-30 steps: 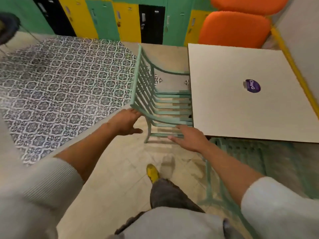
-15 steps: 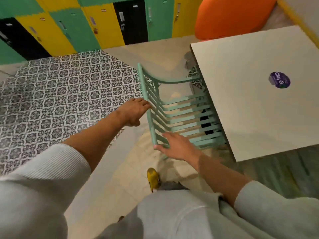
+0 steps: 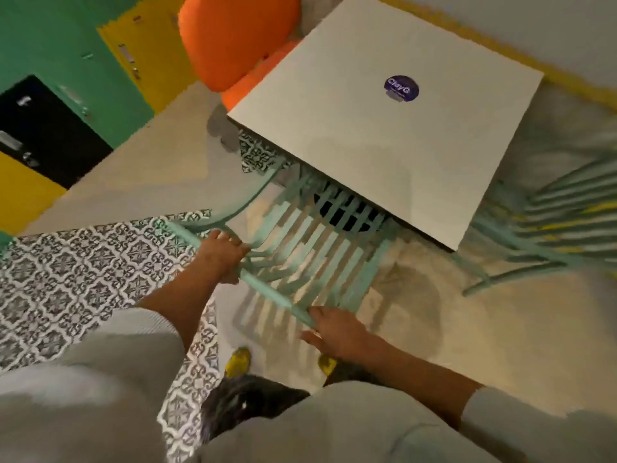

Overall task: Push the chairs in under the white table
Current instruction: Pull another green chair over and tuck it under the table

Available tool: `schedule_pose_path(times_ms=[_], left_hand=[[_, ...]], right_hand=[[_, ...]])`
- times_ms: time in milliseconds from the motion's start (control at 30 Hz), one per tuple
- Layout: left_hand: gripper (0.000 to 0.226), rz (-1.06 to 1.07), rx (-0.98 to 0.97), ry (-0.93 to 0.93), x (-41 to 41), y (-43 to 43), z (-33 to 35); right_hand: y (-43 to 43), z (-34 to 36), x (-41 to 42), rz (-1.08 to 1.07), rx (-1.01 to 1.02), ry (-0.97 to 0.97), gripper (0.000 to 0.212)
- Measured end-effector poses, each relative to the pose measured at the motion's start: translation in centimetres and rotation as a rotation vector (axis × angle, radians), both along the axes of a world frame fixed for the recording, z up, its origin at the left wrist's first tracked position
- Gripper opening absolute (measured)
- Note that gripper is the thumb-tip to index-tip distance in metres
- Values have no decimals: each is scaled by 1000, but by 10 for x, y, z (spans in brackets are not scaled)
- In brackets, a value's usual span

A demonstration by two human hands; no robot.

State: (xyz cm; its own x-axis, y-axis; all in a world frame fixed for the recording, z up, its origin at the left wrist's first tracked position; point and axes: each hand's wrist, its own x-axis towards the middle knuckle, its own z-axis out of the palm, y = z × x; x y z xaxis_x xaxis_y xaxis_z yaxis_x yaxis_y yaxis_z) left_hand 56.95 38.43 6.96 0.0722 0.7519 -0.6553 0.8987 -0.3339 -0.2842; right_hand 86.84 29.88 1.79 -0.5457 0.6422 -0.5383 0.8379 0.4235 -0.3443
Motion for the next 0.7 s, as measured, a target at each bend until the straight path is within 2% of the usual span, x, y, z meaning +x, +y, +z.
schedule_pose_path(times_ms=[67,200,300,367,500,700], left_hand=[[71,-78,-23,-27,-19,3,-15],[41,-147,-19,-242,-58,8,-33],[36,-176,26,-315,-78,10,-39],[33,-203,47,-301,-88,12,-44],[32,-213,64,-276,-107,21,-47],[39,-231,83,-307,-103,17,-49]], right_hand=[[-12,-8,-24,-139,29,-42,58],[-27,-22,-59,-358,180,-144,54],[-30,-20,-72,-306,352,-159,47],[-28,-14,-86,-309,402,-244,51],[-20,-19,-112,-408,131,-244,49],[-21,-18,-107,-404,140,-236,44]])
